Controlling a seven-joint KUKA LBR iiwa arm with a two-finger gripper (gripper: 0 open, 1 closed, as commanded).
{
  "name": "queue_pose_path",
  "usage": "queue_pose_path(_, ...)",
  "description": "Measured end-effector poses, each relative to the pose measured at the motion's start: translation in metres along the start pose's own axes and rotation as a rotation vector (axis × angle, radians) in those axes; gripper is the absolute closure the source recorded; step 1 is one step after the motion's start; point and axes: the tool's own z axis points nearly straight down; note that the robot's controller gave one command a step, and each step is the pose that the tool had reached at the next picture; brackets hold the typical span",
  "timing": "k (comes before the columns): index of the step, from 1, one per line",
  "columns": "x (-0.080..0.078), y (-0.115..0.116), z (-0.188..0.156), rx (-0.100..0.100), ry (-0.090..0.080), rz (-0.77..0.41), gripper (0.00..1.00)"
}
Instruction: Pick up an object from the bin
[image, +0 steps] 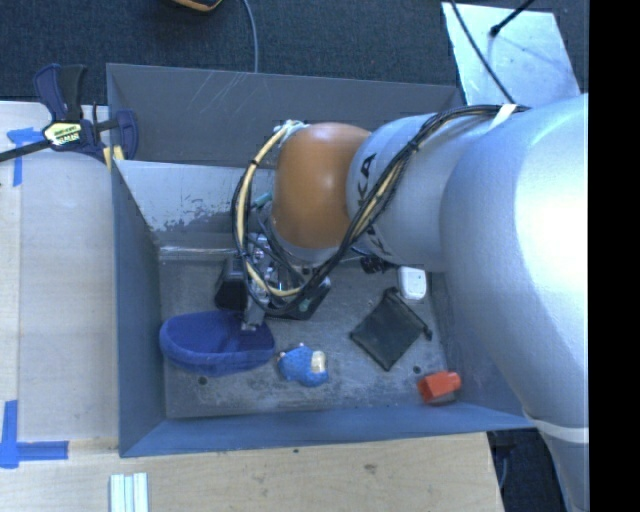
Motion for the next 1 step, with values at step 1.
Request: queue_pose_path(1,0.0,0.0,0.0,0.0,0.0,0.0,1.0)
